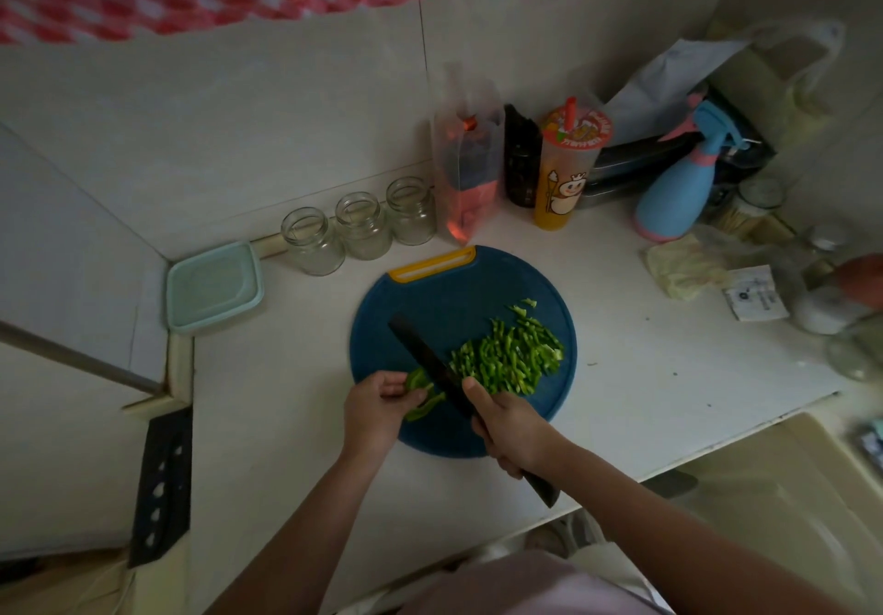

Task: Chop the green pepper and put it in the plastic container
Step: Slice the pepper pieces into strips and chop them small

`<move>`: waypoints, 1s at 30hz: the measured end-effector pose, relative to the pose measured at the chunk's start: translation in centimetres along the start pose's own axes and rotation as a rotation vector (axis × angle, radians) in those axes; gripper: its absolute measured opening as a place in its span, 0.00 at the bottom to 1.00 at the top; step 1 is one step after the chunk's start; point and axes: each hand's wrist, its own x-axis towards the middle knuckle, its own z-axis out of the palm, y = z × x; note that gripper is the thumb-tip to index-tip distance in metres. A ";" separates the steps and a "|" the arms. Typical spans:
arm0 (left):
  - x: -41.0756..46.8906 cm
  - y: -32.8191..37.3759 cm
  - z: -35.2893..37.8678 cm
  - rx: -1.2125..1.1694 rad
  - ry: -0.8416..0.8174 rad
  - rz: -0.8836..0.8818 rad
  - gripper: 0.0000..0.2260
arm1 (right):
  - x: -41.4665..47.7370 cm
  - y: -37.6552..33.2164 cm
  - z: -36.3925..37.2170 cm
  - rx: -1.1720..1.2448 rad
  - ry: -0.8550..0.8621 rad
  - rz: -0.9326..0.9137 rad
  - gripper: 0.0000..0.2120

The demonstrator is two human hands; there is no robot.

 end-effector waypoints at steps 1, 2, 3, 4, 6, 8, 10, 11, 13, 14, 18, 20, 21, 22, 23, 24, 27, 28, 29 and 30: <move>0.0 0.0 0.0 -0.005 0.001 -0.007 0.13 | 0.1 0.0 0.1 -0.002 -0.003 0.004 0.26; 0.1 0.1 0.0 -0.008 0.002 -0.014 0.14 | 0.1 0.0 0.1 -0.007 -0.007 0.005 0.26; 0.1 0.2 0.0 -0.008 0.005 -0.017 0.15 | 0.1 0.0 0.2 -0.014 -0.009 0.002 0.26; 0.1 0.2 0.0 -0.009 0.006 -0.020 0.16 | 0.1 0.0 0.3 -0.019 -0.008 -0.001 0.26; 0.2 0.0 0.0 -0.014 0.007 -0.030 0.16 | 0.1 0.1 0.4 -0.028 -0.002 0.001 0.26; 0.3 -0.1 0.0 -0.011 0.011 -0.042 0.15 | 0.0 0.2 0.5 -0.030 0.003 0.007 0.26; 0.5 -0.3 0.1 -0.010 0.010 -0.054 0.14 | -0.1 0.2 0.6 -0.024 0.003 0.012 0.26; 0.5 -0.3 0.1 -0.013 0.008 -0.059 0.15 | 0.0 0.2 0.6 -0.025 0.002 0.019 0.26; 0.6 -0.4 0.1 -0.021 0.007 -0.071 0.15 | 0.0 0.2 0.7 -0.026 -0.003 0.046 0.27; 0.6 -0.4 0.0 -0.026 0.006 -0.079 0.14 | 0.0 0.2 0.7 -0.025 -0.007 0.062 0.28; 0.6 -0.5 0.1 -0.049 0.024 -0.100 0.13 | -0.1 0.3 0.9 0.008 -0.016 0.085 0.26; 0.6 -0.6 0.1 -0.061 0.030 -0.109 0.13 | -0.2 0.4 1.0 0.008 -0.016 0.080 0.26; 0.5 -0.6 0.1 -0.065 0.031 -0.114 0.13 | -0.3 0.6 1.0 0.000 -0.013 0.075 0.26; 0.5 -0.5 0.2 -0.070 0.031 -0.116 0.13 | -0.2 0.7 1.1 -0.012 -0.007 0.070 0.27; 0.4 -0.5 0.2 -0.073 0.030 -0.118 0.13 | -0.2 0.8 1.1 -0.024 0.000 0.068 0.27; 0.4 -0.4 0.2 -0.074 0.028 -0.118 0.13 | -0.1 0.9 1.2 -0.034 0.005 0.069 0.28; 0.4 -0.2 0.1 -0.066 0.023 -0.115 0.12 | 0.0 1.0 1.3 -0.054 0.010 0.062 0.28; 0.4 -0.1 0.2 -0.065 0.021 -0.113 0.12 | 0.1 1.0 1.3 -0.058 0.012 0.059 0.29; 0.4 -0.1 0.2 -0.060 0.021 -0.111 0.12 | 0.2 1.0 1.3 -0.058 0.013 0.056 0.29; 0.4 0.0 0.2 -0.054 0.023 -0.110 0.12 | 0.3 1.1 1.4 -0.055 0.014 0.055 0.29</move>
